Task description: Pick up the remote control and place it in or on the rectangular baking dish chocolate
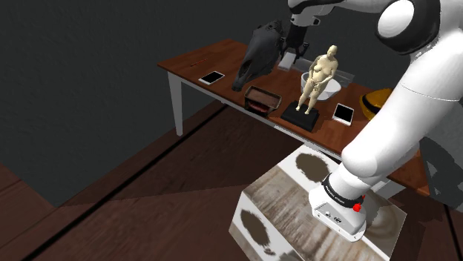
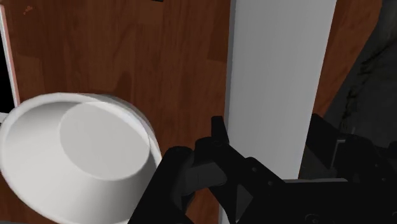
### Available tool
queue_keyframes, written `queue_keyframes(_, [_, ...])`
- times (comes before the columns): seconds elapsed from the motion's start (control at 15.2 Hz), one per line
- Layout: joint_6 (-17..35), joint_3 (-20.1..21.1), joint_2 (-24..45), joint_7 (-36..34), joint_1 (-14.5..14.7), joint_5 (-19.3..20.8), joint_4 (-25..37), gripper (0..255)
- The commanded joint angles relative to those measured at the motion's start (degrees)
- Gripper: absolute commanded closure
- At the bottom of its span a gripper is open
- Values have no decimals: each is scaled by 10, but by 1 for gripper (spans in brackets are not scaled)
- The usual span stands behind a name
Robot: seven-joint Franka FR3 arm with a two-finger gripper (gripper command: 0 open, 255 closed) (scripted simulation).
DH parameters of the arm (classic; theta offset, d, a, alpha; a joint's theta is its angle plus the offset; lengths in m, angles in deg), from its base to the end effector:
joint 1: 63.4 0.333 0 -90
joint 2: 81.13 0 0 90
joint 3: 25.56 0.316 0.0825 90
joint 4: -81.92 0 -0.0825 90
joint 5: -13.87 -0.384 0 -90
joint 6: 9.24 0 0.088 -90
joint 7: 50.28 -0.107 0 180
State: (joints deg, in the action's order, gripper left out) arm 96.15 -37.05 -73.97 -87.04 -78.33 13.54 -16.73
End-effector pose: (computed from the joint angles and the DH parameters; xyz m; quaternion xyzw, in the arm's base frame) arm 0.5398 -0.2619 0.5048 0.8518 -0.5238 -0.0015 0.0098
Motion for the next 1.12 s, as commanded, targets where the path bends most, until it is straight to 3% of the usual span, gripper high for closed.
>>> queue_keyframes(0.0, [11, 9, -37, -25, 14, 8, -47, 255])
queue_keyframes(0.86, [25, 96, -195, -190, 88, 18, -221, 255])
queue_keyframes(1.06, [48, 96, -191, -190, 88, 18, -240, 255])
